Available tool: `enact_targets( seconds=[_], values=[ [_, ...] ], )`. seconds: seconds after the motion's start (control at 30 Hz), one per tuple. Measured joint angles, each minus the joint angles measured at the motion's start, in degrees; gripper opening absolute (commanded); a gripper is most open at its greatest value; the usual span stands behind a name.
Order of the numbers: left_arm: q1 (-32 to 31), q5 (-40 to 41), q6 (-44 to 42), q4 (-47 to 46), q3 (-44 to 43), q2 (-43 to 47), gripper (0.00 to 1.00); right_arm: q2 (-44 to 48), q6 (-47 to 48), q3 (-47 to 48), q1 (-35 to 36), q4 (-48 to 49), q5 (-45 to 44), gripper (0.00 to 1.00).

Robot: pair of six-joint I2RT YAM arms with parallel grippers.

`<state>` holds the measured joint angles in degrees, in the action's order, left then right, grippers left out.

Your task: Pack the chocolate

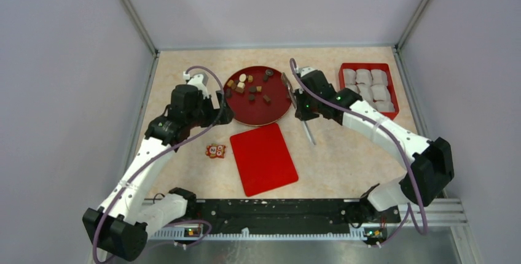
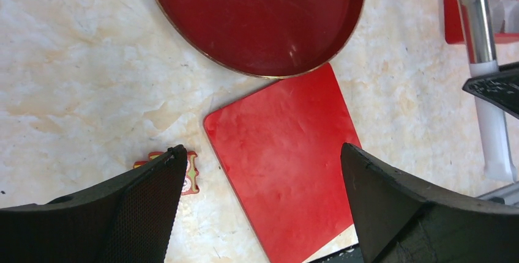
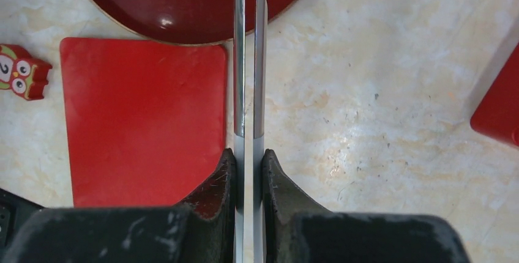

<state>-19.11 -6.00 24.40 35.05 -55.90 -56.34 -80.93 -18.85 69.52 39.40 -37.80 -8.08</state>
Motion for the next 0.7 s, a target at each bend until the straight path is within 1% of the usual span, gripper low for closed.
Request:
enact_targets(
  seconds=[0.13,0.27,0.43,0.7],
  values=[
    [0.33,1.03,1.36,0.42,-0.15,-1.73,0.99,-3.39,3.17,4.22,0.33,-1.6,2.51,0.0],
    [0.57,1.18,2.25,0.94,-0.13,-2.03,0.99,-7.48,5.05,6.38,0.9,-3.98,3.21,0.0],
    [0.81,1.77,2.69,1.14,-0.13,-2.01,0.99,-11.39,5.88,8.74,1.55,-6.51,0.22,0.09],
    [1.42,2.97,2.71,1.14,1.03,-1.92,0.99,-12.35,6.27,10.16,2.25,-6.56,-2.6,0.2]
  ],
)
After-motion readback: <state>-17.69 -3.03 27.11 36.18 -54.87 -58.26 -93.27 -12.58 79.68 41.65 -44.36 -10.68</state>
